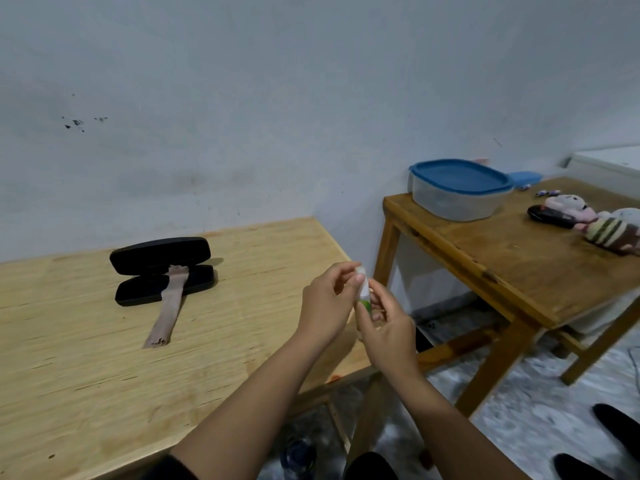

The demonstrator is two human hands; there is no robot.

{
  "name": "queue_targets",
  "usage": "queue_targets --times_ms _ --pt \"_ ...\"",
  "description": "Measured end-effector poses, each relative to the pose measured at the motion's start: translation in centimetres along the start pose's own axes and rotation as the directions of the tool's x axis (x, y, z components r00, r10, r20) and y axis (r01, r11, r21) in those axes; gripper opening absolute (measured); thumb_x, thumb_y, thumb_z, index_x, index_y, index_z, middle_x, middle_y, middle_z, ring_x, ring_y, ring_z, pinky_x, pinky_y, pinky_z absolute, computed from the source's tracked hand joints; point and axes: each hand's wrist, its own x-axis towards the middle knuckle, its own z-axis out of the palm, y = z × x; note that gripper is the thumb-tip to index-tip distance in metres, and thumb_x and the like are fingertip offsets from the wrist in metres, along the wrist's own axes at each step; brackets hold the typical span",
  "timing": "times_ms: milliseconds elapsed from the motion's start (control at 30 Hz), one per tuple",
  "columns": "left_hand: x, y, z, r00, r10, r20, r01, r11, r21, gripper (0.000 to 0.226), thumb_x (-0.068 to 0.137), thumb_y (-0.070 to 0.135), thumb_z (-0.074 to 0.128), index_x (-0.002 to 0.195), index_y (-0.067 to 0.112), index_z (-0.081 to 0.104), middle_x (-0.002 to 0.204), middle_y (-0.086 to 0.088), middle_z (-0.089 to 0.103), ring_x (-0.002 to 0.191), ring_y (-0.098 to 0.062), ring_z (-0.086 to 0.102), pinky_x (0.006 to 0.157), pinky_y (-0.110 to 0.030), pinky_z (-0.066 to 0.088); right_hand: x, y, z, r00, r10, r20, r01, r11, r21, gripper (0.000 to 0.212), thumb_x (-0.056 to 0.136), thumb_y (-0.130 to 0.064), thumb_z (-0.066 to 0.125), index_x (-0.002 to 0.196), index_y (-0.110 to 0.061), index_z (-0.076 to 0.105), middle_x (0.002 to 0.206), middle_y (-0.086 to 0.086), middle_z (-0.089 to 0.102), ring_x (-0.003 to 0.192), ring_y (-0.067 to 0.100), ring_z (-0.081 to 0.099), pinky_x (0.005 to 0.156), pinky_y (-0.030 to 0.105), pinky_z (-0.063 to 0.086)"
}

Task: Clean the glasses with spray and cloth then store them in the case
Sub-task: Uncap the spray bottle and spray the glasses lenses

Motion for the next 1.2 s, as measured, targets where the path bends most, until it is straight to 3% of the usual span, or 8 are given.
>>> queue_targets --times_ms 233,500,667,767,867,967,1033,1200 --pt "0.4 1.0 0.1 0.981 -0.191 -0.026 0.18 0.955 -0.234 0.017 0.091 0.026 0.055 0.102 0.022 0.067 0.098 0.008 0.067 0.089 -0.002 0.062 0.069 -0.01 0.047 0.3 -0.7 0.1 0.991 -0.102 0.091 0.11 0.989 -0.098 0.044 0.095 -0.028 0.047 0.139 -0.023 0.04 0.12 -0.012 0.049 0.103 -0.008 0.049 0.082 0.006 0.04" --pt "1.7 1.9 -0.5 0.937 -0.347 0.039 0.334 0.859 -0.389 0.013 0.088 0.016 0.059 0.093 0.017 0.071 0.102 -0.004 0.07 0.099 -0.018 0.065 0.093 -0.034 0.051 0.7 -1.3 0.3 0.967 -0.243 0.073 0.253 0.942 -0.219 0.05 0.096 -0.031 0.042 0.144 -0.019 0.034 0.099 -0.005 0.048 0.082 0.012 0.055 0.064 0.031 0.05" --pt "4.7 3.4 -3.2 0.925 -0.333 -0.184 0.165 0.787 -0.595 0.021 0.089 0.006 0.055 0.073 0.015 0.065 0.06 0.008 0.067 0.067 -0.009 0.057 0.066 -0.017 0.049 -0.2 -0.6 -0.4 0.94 -0.323 0.105 0.34 0.887 -0.312 0.051 0.094 -0.037 0.034 0.143 -0.027 0.023 0.095 0.002 0.051 0.07 0.016 0.056 0.053 0.034 0.05" --pt "6.0 3.2 -6.9 0.914 -0.181 -0.362 0.09 0.963 -0.254 0.007 0.087 0.022 0.06 0.087 0.024 0.067 0.076 0.009 0.068 0.067 -0.004 0.057 0.058 -0.014 0.045 -1.6 0.1 -1.2 0.967 -0.238 0.092 0.253 0.939 -0.233 0.05 0.095 -0.039 0.037 0.143 -0.038 0.021 0.1 -0.006 0.045 0.079 0.002 0.052 0.063 0.021 0.045" --pt "4.6 1.7 -6.1 0.967 -0.073 -0.244 0.059 0.996 -0.064 0.012 0.083 0.026 0.066 0.093 0.023 0.07 0.089 0.004 0.072 0.08 -0.007 0.063 0.073 -0.023 0.047 -1.0 -0.5 -1.6 0.989 -0.129 0.071 0.133 0.989 -0.062 0.046 0.098 -0.024 0.044 0.137 -0.038 0.023 0.122 -0.011 0.042 0.106 -0.022 0.041 0.08 0.0 0.036" --pt "2.0 -0.4 -3.5 0.989 -0.098 -0.108 0.099 0.995 0.001 0.013 0.082 0.023 0.068 0.094 0.025 0.071 0.098 0.007 0.071 0.095 -0.006 0.063 0.09 -0.028 0.047 0.1 -1.0 -1.6 0.994 -0.068 0.08 0.059 0.992 0.11 0.045 0.096 -0.034 0.043 0.131 -0.055 0.025 0.124 -0.012 0.044 0.114 0.003 0.045 0.094 0.018 0.037" --pt "0.8 -1.4 -2.0 0.991 -0.125 -0.056 0.128 0.99 0.067 0.015 0.083 0.023 0.067 0.097 0.026 0.07 0.104 0.008 0.07 0.101 -0.006 0.061 0.093 -0.027 0.045 0.4 -1.0 -1.7 0.996 -0.038 0.08 0.024 0.986 0.166 0.043 0.09 -0.045 0.039 0.128 -0.063 0.027 0.107 -0.003 0.047 0.096 0.015 0.045 0.082 0.031 0.039" --pt "-0.7 -2.5 0.1 0.977 -0.205 -0.053 0.21 0.967 0.142 0.012 0.087 0.019 0.062 0.095 0.023 0.069 0.102 0.007 0.066 0.092 -0.007 0.055 0.068 -0.01 0.035 0.7 -1.7 -2.8 0.996 0.025 0.081 -0.044 0.97 0.238 0.046 0.099 -0.019 0.037 0.117 -0.061 0.031 0.069 0.005 0.048 0.046 0.01 0.042 0.042 0.025 0.039"
